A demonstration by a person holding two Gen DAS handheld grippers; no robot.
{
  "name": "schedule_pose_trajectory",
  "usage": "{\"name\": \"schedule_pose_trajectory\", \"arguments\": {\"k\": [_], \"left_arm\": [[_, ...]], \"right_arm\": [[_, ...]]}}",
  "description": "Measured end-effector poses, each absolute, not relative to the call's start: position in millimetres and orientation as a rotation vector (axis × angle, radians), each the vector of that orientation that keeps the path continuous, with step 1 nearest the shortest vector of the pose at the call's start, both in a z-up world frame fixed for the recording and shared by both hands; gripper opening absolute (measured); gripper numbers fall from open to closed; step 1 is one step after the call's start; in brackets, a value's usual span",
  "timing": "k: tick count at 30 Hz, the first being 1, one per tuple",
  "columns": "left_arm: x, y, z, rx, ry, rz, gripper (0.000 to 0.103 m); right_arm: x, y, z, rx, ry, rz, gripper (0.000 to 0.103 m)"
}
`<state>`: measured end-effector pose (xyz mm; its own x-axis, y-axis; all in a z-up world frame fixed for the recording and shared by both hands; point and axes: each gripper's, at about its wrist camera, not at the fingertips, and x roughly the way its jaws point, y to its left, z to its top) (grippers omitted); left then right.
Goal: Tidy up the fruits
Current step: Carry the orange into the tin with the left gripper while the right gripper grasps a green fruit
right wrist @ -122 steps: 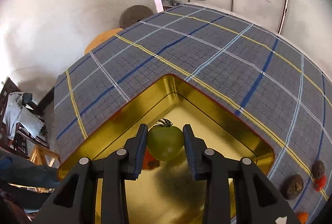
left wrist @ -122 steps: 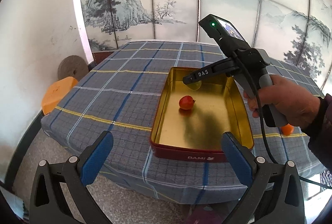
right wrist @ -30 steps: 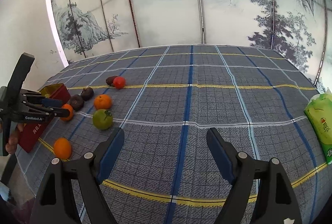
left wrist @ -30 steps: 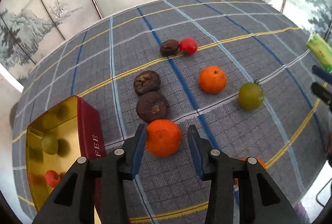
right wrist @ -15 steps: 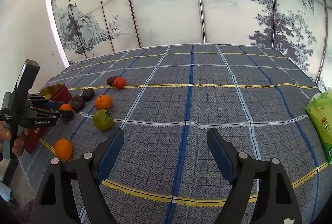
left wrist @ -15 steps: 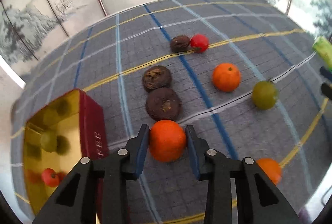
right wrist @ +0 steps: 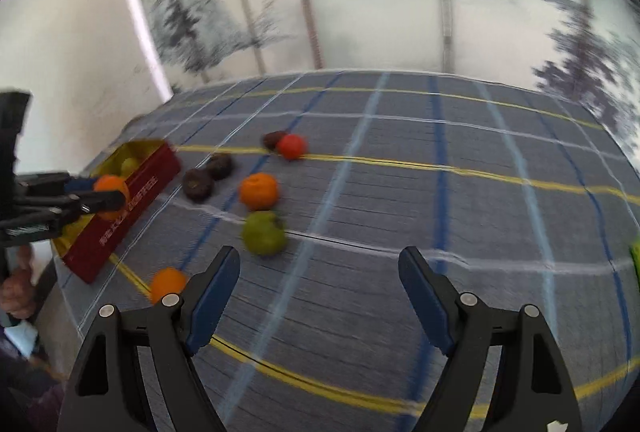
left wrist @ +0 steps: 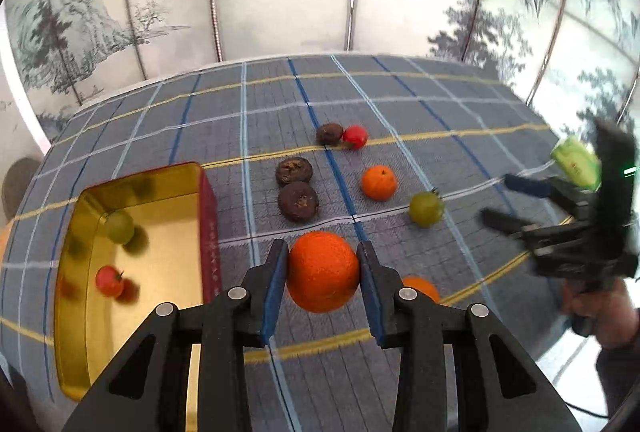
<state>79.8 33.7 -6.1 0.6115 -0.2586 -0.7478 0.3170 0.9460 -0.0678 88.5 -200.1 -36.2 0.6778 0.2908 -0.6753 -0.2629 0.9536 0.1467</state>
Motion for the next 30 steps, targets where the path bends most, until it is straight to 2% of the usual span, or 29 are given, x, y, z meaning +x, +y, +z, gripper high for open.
{"name": "schedule_pose_trajectory", "arguments": {"k": [6, 8, 13, 16, 21, 30], "left_arm": [[57.7, 66.0, 14.7, 0.032, 0.828, -0.282, 0.036], [51.5, 80.3, 19.1, 0.022, 0.82, -0.254, 0.036], [40.9, 121.6, 21.4, -0.016, 0.818, -0.178, 0.036], [39.2, 146.8, 15.5, -0.022, 0.835, -0.122, 0.036], [45.6, 183.1, -3.9, 0.005, 0.848, -0.02, 0.036], [75.0, 204.9, -47.6, 0.051, 0.905, 0.037, 0.037]], "right_arm": [[117.1, -158.0, -50.0, -0.052, 0.811, 0.364, 0.078], [124.0, -153.0, -56.1, -0.066, 0.83, 0.36, 0.066], [138.8, -149.1, -71.6, -0.072, 0.882, 0.36, 0.05], [135.6, -140.3, -72.5, -0.114, 0.875, 0.377, 0.031], [129.5, -139.7, -70.8, -0.136, 0.845, 0.34, 0.031], [131.4, -154.3, -67.0, -0.071, 0.835, 0.304, 0.031]]}}
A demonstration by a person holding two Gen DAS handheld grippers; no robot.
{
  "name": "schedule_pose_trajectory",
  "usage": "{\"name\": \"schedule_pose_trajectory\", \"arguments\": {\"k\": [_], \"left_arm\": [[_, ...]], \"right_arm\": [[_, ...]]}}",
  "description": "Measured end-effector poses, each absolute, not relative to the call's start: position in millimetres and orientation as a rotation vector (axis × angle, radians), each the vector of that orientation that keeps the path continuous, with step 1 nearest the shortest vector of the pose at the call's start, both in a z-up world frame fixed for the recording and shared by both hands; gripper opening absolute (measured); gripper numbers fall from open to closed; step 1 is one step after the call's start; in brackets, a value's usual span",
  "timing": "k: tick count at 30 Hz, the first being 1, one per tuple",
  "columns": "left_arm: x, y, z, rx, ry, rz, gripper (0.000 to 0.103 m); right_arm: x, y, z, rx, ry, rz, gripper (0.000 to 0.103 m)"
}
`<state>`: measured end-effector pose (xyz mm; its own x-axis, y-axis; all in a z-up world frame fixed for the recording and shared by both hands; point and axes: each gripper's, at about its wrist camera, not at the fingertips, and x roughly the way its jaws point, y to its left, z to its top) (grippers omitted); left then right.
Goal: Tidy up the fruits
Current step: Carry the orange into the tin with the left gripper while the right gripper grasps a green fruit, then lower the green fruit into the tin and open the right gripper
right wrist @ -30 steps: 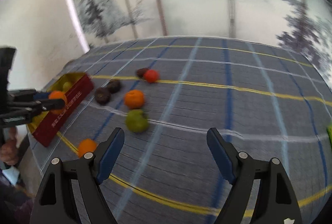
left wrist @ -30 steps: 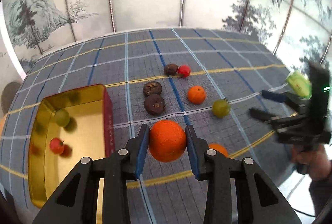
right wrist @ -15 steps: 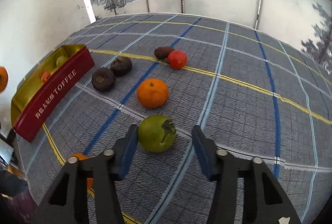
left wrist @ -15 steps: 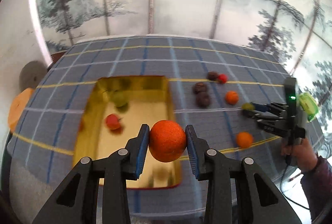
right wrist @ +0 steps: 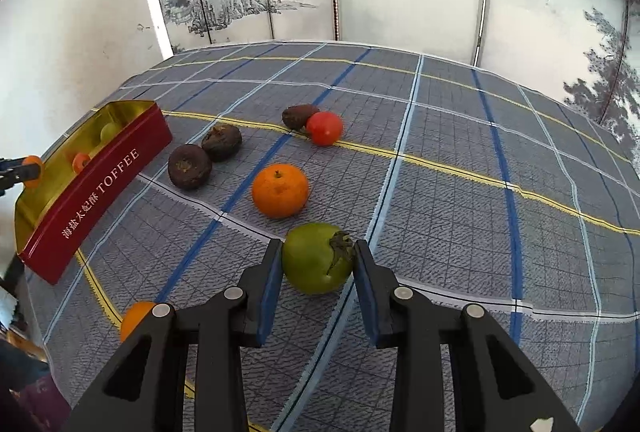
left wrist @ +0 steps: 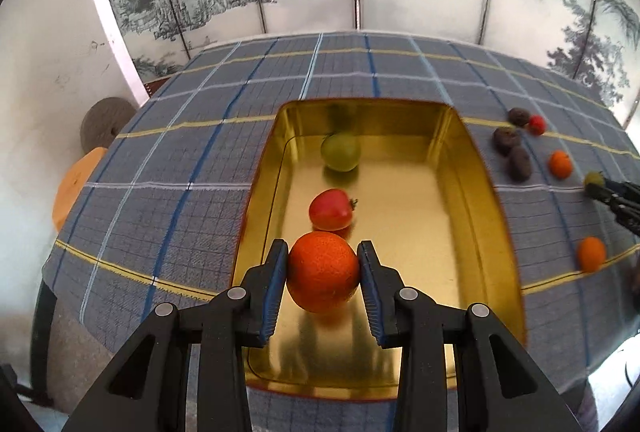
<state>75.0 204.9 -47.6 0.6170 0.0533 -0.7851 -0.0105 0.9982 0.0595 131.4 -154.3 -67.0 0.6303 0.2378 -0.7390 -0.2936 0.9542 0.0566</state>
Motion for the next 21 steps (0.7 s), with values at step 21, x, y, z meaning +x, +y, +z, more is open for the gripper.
{"name": "schedule_pose_trajectory", "arguments": {"k": [21], "left_arm": [[50.5, 216.4, -19.3, 0.021, 0.746, 0.069, 0.075]], "right_arm": [[129.9, -147.8, -33.2, -0.053, 0.785, 0.291, 0.031]]}}
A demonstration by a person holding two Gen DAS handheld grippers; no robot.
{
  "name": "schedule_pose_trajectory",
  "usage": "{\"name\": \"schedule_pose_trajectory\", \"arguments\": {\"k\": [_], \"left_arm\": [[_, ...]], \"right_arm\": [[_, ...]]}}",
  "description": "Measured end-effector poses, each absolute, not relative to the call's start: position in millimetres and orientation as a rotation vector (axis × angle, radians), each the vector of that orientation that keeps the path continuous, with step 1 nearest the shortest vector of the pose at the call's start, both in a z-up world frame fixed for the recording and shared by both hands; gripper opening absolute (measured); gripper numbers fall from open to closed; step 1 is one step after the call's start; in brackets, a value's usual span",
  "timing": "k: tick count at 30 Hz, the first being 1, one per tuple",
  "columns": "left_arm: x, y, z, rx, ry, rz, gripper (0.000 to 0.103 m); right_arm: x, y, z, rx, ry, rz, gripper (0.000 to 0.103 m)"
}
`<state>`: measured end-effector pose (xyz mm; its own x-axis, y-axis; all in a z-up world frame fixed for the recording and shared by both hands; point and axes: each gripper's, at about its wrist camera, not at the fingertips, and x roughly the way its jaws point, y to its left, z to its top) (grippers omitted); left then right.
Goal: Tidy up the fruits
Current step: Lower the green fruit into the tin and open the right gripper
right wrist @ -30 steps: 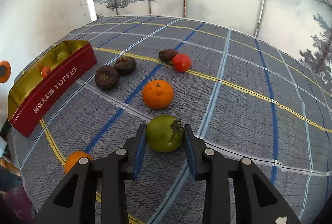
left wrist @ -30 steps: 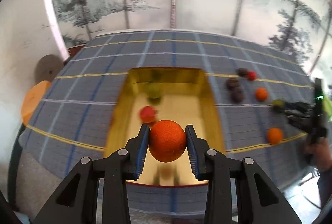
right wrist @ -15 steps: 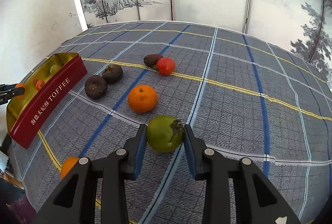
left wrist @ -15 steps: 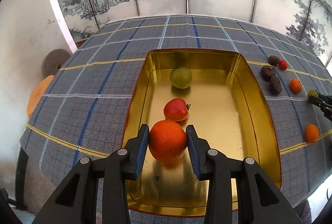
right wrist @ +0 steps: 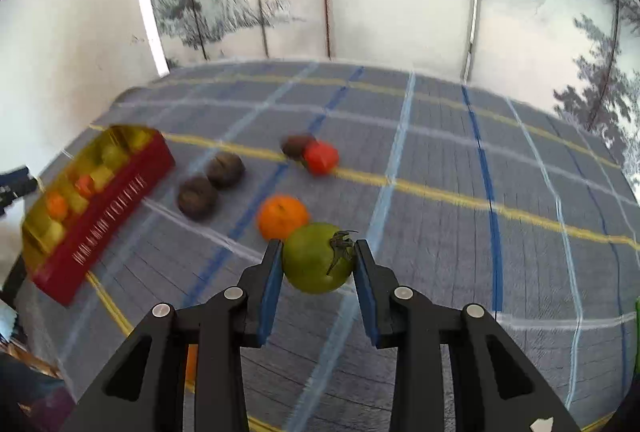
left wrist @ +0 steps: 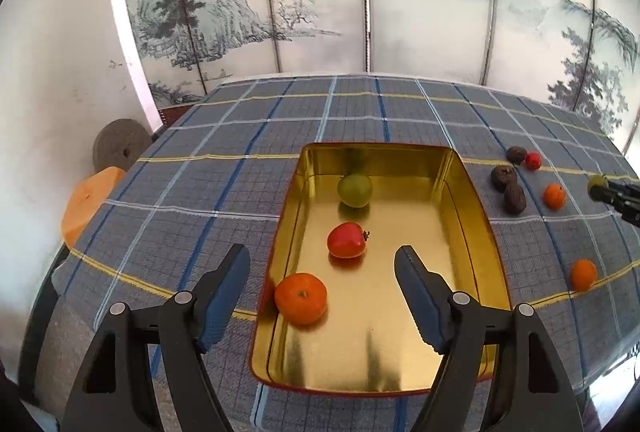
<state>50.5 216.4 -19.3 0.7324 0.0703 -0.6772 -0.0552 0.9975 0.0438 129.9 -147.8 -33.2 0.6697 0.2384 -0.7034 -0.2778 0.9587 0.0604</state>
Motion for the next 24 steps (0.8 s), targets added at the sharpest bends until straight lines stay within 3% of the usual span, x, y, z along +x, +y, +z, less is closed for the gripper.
{"name": "schedule_pose_trajectory", "arguments": {"k": [10, 24], "left_arm": [[25.7, 231.8, -3.6, -0.01, 0.701, 0.134, 0.076], [-1.3, 263.5, -0.8, 0.054, 0.656, 0.205, 0.078]], "right_arm": [[128.7, -29.2, 21.5, -0.112, 0.719, 0.558, 0.032], [151.7, 116.0, -18.4, -0.179, 0.865, 0.732, 0.033]]}}
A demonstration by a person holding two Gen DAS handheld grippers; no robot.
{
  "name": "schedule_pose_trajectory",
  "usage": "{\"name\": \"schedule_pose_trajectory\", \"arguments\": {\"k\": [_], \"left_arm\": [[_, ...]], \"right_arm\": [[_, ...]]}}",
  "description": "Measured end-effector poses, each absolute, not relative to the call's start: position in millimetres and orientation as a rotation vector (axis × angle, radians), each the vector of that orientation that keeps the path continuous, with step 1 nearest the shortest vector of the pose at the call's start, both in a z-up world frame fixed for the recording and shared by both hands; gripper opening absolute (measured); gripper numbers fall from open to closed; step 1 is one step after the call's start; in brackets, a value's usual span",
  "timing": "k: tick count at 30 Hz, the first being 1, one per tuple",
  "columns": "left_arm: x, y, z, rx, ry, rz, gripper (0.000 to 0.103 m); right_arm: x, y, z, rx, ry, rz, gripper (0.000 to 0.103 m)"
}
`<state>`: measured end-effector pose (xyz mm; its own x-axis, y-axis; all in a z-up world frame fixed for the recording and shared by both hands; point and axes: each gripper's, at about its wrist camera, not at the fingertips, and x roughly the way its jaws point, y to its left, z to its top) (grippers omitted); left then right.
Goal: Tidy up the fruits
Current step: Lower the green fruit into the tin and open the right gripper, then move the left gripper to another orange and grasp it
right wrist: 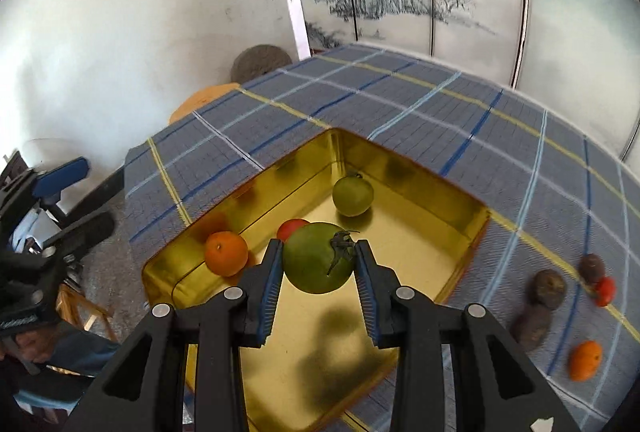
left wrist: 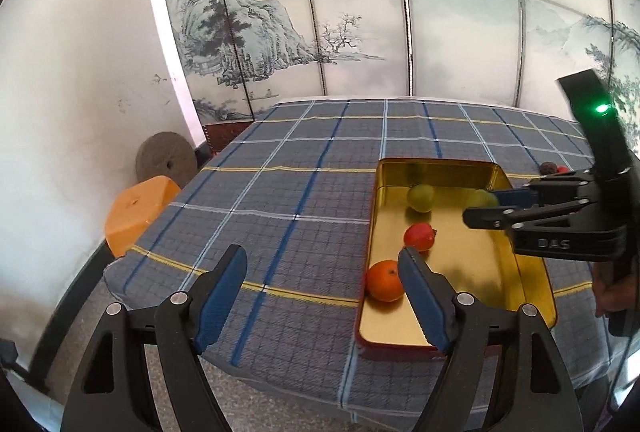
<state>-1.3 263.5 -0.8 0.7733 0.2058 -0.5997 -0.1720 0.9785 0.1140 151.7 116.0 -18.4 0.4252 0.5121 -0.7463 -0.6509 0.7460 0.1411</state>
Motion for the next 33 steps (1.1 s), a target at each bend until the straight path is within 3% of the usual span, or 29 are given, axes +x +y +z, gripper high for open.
{"name": "schedule_pose_trajectory", "arguments": {"k": [7, 9, 11, 13, 24, 33], "left_arm": [[-6.8, 272.6, -1.9, 0.049, 0.651, 0.212, 0.079], [-7.5, 274.4, -2.7, 0.044, 0.654, 0.211, 0.079], [-8.3, 275.1, -3.0, 0.04, 0.658, 0.21, 0.079], [-9.1, 275.0, -2.6, 0.04, 0.66, 0.208, 0.079], [-11.5, 253.5, 2.3, 0.076, 0.659, 0.178, 0.079], [-8.7, 198.6, 14.2, 0.138, 0.655, 0.056, 0.08]], "right_arm": [[153.0, 131.2, -28.5, -0.181, 0.893, 0.711, 0.035], [154.4, 131.3, -26.3, -0.16, 0.883, 0.716, 0.041], [154.2, 130.0, -19.7, -0.141, 0.856, 0.717, 0.056], [151.5, 128.0, -12.0, -0.134, 0.826, 0.715, 0.06], [103.9, 48.3, 25.6, -0.043, 0.658, 0.648, 0.065], [80.8, -97.7, -0.8, -0.091, 0.686, 0.298, 0.065]]}}
